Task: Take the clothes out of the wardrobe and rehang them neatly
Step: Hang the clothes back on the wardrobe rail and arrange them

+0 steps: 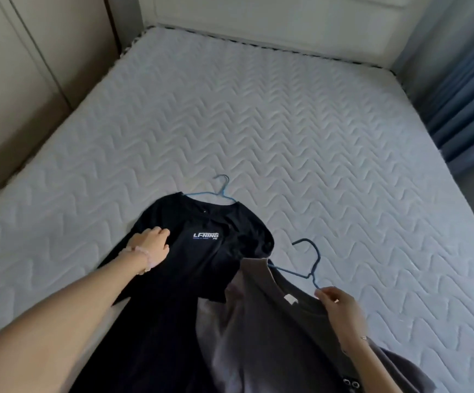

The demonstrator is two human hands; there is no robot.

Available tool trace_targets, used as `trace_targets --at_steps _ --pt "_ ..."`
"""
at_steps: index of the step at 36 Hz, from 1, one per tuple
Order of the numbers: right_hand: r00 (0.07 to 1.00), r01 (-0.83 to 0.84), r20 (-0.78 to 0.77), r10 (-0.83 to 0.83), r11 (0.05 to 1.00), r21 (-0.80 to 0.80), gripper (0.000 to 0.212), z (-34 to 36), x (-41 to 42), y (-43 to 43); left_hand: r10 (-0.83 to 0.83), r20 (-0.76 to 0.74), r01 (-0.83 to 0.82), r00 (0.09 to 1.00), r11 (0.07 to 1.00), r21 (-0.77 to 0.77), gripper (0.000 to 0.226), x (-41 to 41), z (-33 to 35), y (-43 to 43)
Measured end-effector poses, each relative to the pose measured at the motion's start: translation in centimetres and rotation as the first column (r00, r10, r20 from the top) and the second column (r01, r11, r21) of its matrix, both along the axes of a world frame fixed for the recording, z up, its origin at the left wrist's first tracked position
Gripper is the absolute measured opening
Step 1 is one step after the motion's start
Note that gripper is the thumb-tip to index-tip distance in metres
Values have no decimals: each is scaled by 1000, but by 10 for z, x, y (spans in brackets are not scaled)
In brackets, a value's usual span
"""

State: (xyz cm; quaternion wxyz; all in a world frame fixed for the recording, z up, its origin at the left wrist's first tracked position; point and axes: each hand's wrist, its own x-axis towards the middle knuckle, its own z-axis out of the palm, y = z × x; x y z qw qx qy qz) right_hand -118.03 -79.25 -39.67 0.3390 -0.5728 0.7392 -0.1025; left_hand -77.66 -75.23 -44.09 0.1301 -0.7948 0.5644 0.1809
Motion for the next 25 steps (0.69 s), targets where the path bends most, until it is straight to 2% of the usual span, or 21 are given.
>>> trace_targets --at_steps 7,11,21,25 --pt "998 67 -17 -67 997 -28 14 -49 5 -31 -40 -36 36 999 993 -109 40 41 -52 -103" --pt "997 73 23 -73 997 -16 14 -83 7 -37 -40 -35 37 999 996 -86 46 50 -83 -142" --pt "992 71 107 -71 997 -4 19 -168 22 -62 57 -109 -62 992 997 -45 44 67 -136 -189" --pt "994 64 84 -70 995 76 18 -195 20 -63 108 -132 -113 985 993 -33 44 78 -150 -192"
